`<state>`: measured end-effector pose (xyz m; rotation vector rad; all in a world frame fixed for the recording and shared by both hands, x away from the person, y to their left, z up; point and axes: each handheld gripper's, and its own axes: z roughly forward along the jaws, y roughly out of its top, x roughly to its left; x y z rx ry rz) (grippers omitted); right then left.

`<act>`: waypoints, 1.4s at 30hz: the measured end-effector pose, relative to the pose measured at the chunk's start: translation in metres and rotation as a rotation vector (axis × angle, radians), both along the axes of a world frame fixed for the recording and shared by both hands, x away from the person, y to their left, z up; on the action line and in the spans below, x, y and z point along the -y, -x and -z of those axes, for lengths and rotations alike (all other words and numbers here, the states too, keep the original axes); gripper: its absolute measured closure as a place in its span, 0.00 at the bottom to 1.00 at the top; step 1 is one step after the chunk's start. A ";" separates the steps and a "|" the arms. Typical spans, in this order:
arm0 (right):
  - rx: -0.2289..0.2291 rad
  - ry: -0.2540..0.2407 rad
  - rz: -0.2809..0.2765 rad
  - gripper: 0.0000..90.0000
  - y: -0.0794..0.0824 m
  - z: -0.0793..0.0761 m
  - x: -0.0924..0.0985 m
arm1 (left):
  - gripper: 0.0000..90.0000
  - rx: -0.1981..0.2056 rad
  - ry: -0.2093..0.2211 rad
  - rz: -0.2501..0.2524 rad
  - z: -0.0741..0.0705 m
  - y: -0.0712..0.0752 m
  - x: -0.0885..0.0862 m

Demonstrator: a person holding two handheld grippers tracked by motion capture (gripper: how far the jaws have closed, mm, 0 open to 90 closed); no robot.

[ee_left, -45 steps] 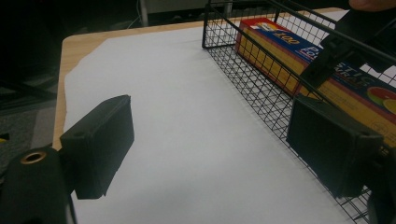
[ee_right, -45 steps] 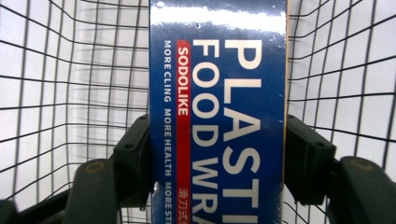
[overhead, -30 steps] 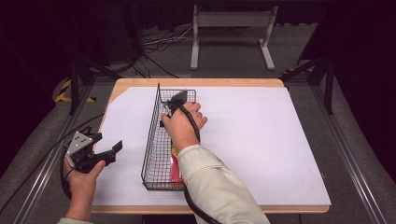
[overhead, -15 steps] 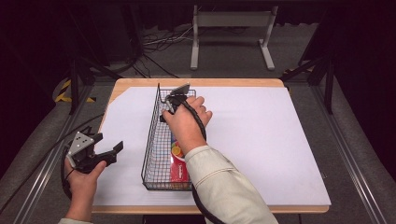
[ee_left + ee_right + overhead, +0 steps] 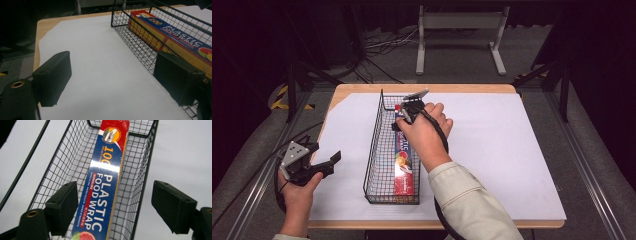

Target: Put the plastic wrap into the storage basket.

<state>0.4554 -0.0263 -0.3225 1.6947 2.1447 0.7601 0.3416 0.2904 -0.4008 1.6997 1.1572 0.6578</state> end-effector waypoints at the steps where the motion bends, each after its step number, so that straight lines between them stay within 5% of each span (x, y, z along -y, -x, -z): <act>1: 0.010 -0.024 -0.021 0.24 0.001 -0.002 0.008 | 0.17 -0.001 0.000 0.001 0.000 0.000 -0.002; 7: 0.061 -0.034 -0.095 0.23 0.004 -0.008 0.034 | 0.17 -0.003 0.000 0.004 -0.001 0.001 -0.005; 14: 0.135 -0.059 -0.186 0.25 0.007 -0.019 0.084 | 0.16 -0.014 -0.017 0.024 0.000 0.001 -0.003; 25: 0.194 -0.139 -0.227 0.25 0.018 -0.034 0.164 | 0.16 -0.025 -0.043 0.012 0.003 -0.001 0.002; 33: 0.219 -0.159 -0.247 0.24 0.027 -0.028 0.200 | 0.16 -0.023 -0.036 0.016 0.004 -0.002 0.004; 42: 0.301 -0.155 -0.285 0.22 0.041 0.002 0.236 | 0.16 -0.024 -0.040 0.029 0.010 -0.001 0.004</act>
